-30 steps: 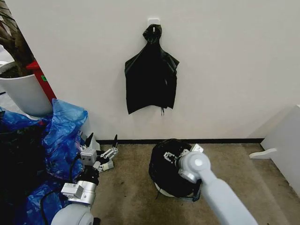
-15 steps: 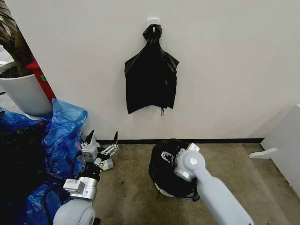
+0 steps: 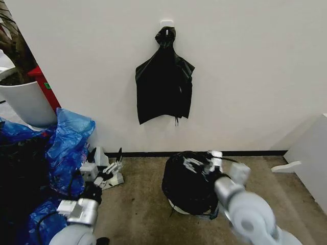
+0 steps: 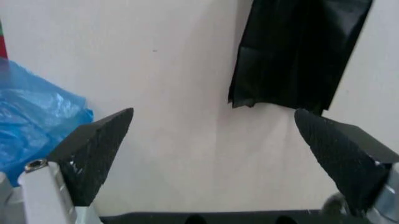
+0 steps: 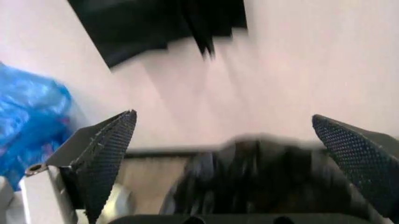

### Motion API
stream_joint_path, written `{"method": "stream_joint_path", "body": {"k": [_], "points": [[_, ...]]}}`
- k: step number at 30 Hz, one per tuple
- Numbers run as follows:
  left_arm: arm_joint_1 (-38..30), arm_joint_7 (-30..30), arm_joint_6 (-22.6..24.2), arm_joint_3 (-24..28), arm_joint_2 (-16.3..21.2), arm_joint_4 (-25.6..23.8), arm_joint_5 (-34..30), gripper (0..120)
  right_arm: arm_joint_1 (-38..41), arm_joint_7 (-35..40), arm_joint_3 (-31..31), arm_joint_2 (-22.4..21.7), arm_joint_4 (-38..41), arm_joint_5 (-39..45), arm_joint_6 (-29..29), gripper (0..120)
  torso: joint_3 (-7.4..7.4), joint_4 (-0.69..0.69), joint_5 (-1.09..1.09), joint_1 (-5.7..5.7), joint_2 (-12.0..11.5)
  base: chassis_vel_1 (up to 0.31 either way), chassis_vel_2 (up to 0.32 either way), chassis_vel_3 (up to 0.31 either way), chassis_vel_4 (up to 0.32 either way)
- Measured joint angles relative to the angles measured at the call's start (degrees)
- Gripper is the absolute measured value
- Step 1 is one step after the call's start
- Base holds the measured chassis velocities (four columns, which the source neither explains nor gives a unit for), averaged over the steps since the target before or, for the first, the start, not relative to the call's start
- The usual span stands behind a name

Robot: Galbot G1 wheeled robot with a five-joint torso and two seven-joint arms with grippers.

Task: Place the garbage bag over the trash bin.

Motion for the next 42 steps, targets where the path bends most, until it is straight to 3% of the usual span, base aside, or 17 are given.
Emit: {"method": "stream_joint_path", "body": {"k": [1,2,4,6,11,17,24,32,42], "points": [[0.67,0.77,-0.66,-0.66,-0.09,0.09,-0.14,100,-1.27,-3.7,1.09,0.64,-1.09,-3.15,3.04,100,0.0,0.0,0.0,0.0,0.0,0.0,0.0,0.0,0.0],[2.08,1.9,-2.0,-1.88,-0.24,0.24,-0.74,100,-4.16,-12.23,5.03,2.49,-4.67,-11.02,11.06,100,0.0,0.01,0.0,0.0,0.0,0.0,0.0,0.0,0.0],[2.61,2.1,-2.51,-2.3,-0.3,0.26,-1.05,100,-5.01,-14.68,6.57,3.18,-5.8,-13.29,13.42,100,0.0,0.01,0.0,0.0,0.0,0.0,0.0,0.0,0.0],[3.92,2.44,-4.28,-3.54,-0.59,0.06,-1.71,100,-10.09,-23.43,12.97,6.61,-8.39,-18.18,20.49,100,0.01,-0.03,0.01,0.0,0.0,0.0,0.0,0.0,0.0],[6.41,0.62,-7.56,-3.63,-1.4,-1.73,-0.91,100,-17.79,-28.22,19.12,12.32,-8.7,-20.01,25.84,100,0.0,-0.04,-0.03,0.0,0.0,0.0,0.0,0.0,0.0],[14.05,-4.03,-12.09,-2.14,-3.79,-2.81,1.58,100,-26.46,-31.34,27.56,23.46,-10.01,-27.95,37.03,100,0.01,-0.04,-0.02,0.0,0.0,0.0,0.0,0.0,0.0],[19.45,-3.04,-13.38,-1.41,-3.98,-4.84,2.24,100,-30.84,-29.22,26.09,26.09,-7.93,-25.27,38.31,100,0.01,-0.02,-0.01,0.0,0.0,0.0,0.0,0.0,0.0],[19.7,-1.56,-12.6,-1.49,-3.91,-5.99,4.88,100,-31.53,-28.53,20.85,26.21,-6.52,-19.84,35.97,100,0.01,-0.02,-0.01,0.0,0.0,0.0,0.0,0.0,0.0],[18.99,-1.62,-10.5,-0.73,-4.14,-6.22,6.37,100,-31.47,-28.82,20.82,25.57,-7.26,-19.46,36.16,100,0.02,-0.02,-0.01,0.0,0.0,0.0,0.0,0.0,0.0]]}}
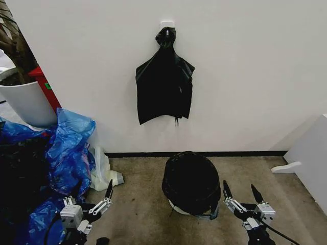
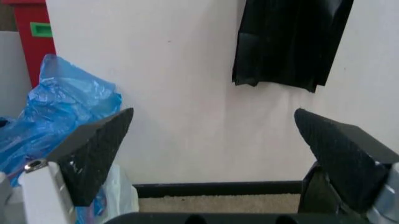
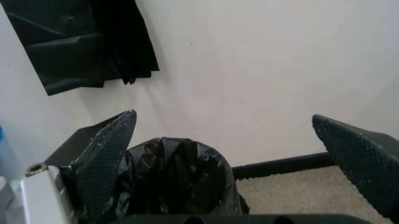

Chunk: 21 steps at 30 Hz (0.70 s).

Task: Place the garbage bag over the trash bin.

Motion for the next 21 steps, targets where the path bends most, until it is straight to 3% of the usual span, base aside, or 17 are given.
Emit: {"method": "stream_joint_path", "body": {"k": [21], "points": [[-0.09,-0.1,0.1,0.02,0.04,0.1,-0.01,100,0.14,0.0,0.03,-0.09,-0.07,0.02,-0.1,100,0.0,0.0,0.0,0.0,0.0,0.0,0.0,0.0,0.0]]}}
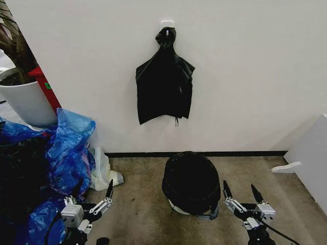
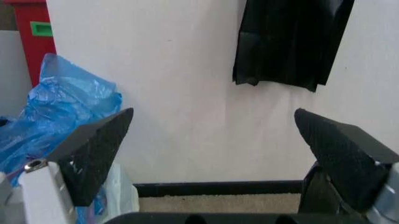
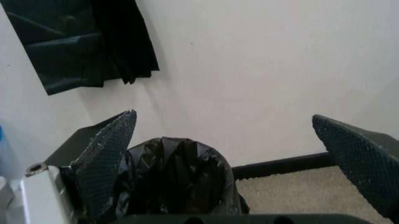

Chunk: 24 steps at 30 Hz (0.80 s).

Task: Place the garbage bag over the trash bin.

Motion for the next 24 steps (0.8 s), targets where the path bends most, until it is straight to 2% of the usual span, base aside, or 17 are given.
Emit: {"method": "stream_joint_path", "body": {"k": [24], "points": [[-0.02,-0.02,0.0,-0.01,0.01,0.05,-0.05,100,0.02,0.03,0.01,-0.03,0.0,-0.01,-0.05,100,0.0,0.0,0.0,0.0,-0.01,0.0,0.0,0.0,0.0]]}}
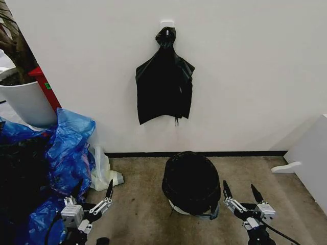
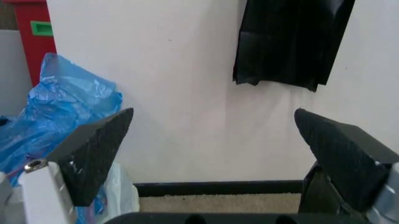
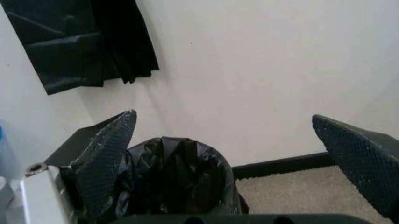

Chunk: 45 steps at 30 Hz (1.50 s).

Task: Place the garbage bag over the trash bin.

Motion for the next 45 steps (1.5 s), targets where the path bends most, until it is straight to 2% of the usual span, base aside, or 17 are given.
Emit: {"method": "stream_joint_path", "body": {"k": [45], "points": [[0.0,0.0,-0.01,0.0,0.0,0.0,-0.01,100,0.01,0.0,0.0,0.0,0.0,0.0,0.0,100,0.0,0.0,0.0,0.0,0.0,0.0,0.0,0.0,0.0]]}}
